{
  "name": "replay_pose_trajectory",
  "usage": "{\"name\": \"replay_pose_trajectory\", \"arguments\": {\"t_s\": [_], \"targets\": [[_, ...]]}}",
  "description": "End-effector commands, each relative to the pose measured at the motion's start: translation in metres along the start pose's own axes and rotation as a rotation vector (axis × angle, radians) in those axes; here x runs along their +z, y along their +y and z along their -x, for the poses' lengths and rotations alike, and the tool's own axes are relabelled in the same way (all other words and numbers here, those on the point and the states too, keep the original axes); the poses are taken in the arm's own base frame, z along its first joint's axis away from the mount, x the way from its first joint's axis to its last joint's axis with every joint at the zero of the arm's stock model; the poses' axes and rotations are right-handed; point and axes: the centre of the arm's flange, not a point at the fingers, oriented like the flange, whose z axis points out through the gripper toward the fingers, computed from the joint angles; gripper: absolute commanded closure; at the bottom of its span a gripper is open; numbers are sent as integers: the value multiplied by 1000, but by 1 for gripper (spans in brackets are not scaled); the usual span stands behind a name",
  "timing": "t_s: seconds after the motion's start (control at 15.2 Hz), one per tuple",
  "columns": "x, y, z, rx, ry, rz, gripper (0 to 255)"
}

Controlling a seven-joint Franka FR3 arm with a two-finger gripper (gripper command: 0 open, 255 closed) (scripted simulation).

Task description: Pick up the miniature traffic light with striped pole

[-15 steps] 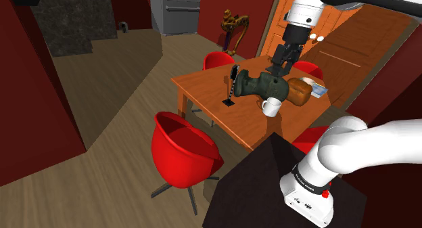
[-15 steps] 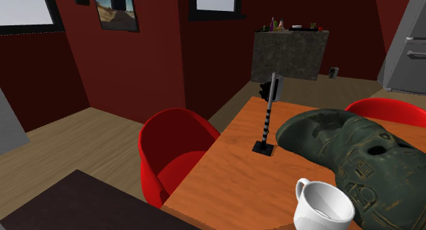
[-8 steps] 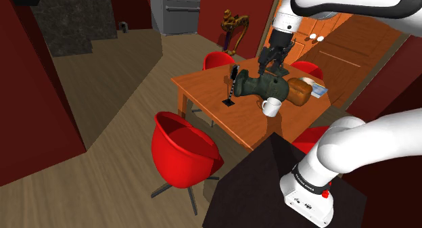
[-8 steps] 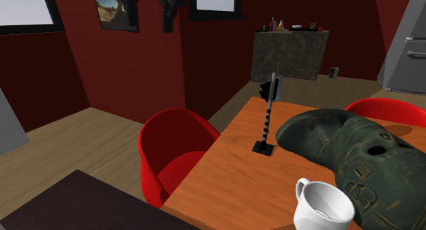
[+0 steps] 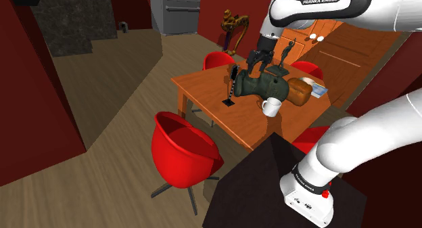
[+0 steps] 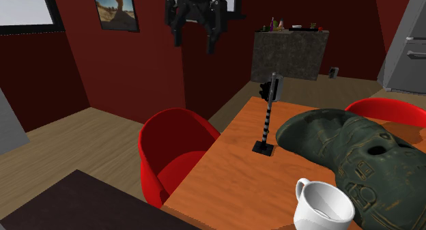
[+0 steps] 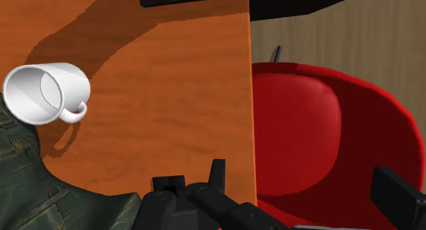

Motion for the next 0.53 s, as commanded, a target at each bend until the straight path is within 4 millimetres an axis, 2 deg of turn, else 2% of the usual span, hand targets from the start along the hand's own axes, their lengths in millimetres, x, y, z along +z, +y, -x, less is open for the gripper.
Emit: {"name": "replay_pose_trajectory", "arguments": {"t_s": [0.0, 0.46], "targets": [[8, 12, -22, 10, 14, 2, 0], [37, 55, -91, 46, 55, 7, 0]]}}
